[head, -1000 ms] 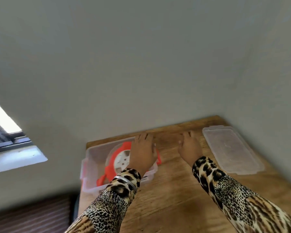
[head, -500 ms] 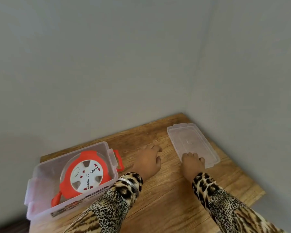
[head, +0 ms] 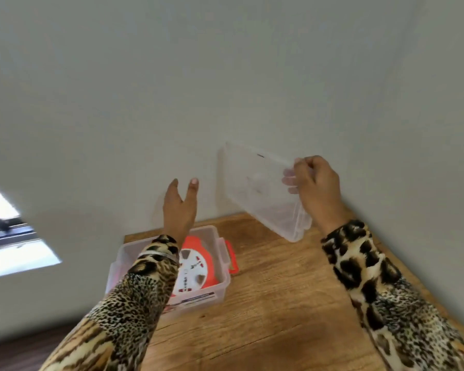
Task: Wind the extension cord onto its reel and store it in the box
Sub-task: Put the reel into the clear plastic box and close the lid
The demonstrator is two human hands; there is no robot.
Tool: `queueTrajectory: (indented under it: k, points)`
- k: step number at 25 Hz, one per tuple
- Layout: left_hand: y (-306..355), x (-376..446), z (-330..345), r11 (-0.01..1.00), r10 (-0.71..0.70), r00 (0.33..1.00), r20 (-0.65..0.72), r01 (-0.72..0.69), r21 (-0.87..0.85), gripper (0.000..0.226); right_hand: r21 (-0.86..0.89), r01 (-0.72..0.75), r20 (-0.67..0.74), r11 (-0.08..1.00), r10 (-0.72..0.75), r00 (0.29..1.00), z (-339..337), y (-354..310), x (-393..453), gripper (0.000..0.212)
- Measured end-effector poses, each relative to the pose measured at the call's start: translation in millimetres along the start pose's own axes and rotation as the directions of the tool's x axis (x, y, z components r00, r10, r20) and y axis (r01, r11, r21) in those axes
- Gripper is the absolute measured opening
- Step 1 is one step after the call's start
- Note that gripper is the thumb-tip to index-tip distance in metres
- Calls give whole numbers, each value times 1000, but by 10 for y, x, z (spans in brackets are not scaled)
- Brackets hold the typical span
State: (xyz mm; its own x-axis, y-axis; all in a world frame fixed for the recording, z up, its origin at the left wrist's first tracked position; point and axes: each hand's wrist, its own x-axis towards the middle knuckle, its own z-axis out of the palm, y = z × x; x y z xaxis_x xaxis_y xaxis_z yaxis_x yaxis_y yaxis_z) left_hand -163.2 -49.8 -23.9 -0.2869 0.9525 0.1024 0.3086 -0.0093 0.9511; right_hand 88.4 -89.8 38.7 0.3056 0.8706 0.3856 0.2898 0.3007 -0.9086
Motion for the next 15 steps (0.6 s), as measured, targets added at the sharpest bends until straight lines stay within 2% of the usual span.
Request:
queueTrajectory:
  k: [2,4,6,9,11,13,15]
  points:
    - [-35,50,-454,989,-81,995,54,87,-121,63,184,-206,179,961,173,968,202,-64,92,29]
    - [-152,-37,-828,980,-147,986,85,156,-123,34,188,-376,323,907,304,896,458,24,62,38]
    - [-374,-195,-1075,970,-236,970,62,239,-47,18,118,-480,385,869,406,829,720,200,-83,47]
    - [-700,-448,-1285,962,-261,965,17,258,93,13,-56,-432,432,900,412,802,1058,461,-303,57]
    - [-856,-521,-1392,930,-235,970,-65,243,277,13,-70,-424,437,903,410,801,1228,551,-378,62]
    - [-971,-583,-1480,881,-207,970,-129,242,406,25,-98,-424,425,900,423,800,1360,590,-384,58]
    - [-1046,-654,-1517,879,-231,964,-135,266,396,42,-140,-409,446,902,426,787,1450,624,-362,44]
